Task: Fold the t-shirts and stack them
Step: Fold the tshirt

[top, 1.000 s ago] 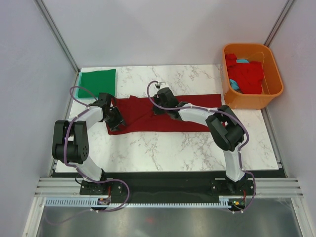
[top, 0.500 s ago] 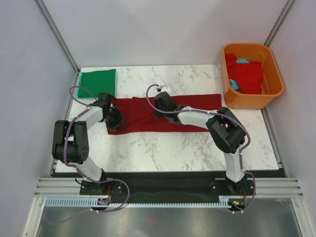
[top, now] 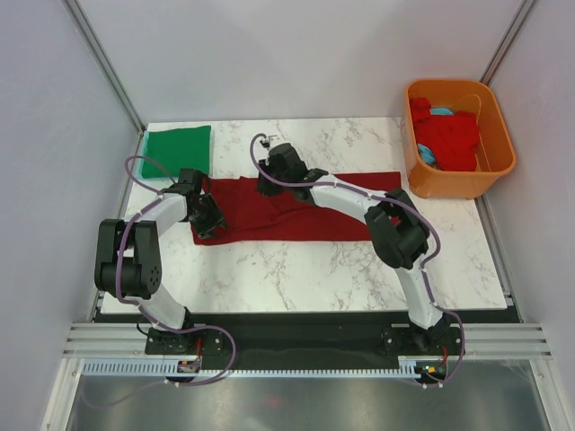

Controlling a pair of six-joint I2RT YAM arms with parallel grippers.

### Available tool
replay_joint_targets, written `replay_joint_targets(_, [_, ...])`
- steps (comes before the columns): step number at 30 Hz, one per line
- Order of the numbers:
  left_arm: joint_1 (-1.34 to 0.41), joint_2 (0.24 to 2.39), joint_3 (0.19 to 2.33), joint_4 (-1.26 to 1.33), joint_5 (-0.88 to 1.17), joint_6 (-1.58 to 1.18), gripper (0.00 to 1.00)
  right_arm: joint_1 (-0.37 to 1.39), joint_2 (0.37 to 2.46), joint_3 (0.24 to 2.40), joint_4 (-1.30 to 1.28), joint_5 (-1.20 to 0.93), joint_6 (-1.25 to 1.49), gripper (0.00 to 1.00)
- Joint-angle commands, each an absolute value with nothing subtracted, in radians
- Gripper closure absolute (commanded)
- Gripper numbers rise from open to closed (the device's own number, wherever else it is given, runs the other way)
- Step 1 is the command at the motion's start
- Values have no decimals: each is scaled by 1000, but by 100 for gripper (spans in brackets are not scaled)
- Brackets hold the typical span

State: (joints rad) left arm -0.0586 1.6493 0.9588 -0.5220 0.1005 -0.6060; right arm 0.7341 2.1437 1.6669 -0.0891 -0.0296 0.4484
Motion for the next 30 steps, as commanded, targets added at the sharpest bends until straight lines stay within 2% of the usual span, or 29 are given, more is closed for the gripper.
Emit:
replay_joint_targets(1, [-49,1670,931,-561,-12,-591,46,736,2238,1762,-60,-238,374,81])
replay_joint_targets(8, [-51,1678,922,-563,-18,-587,46,683,2376,1844,-64,-264,390,83])
replay_joint_targets(13, [-51,1690,919,-564,-28,-592,46,643,2379,1822,-69,-235,384,85])
replay_joint_targets(25, [-51,1603,1019,-617,-22,-575,45,643,2169,1691,-107,-259,367,82])
replay_joint_targets(30, [-51,1577,1037,-618,14,-574,44,661,2105,1618,-109,-336,365,82])
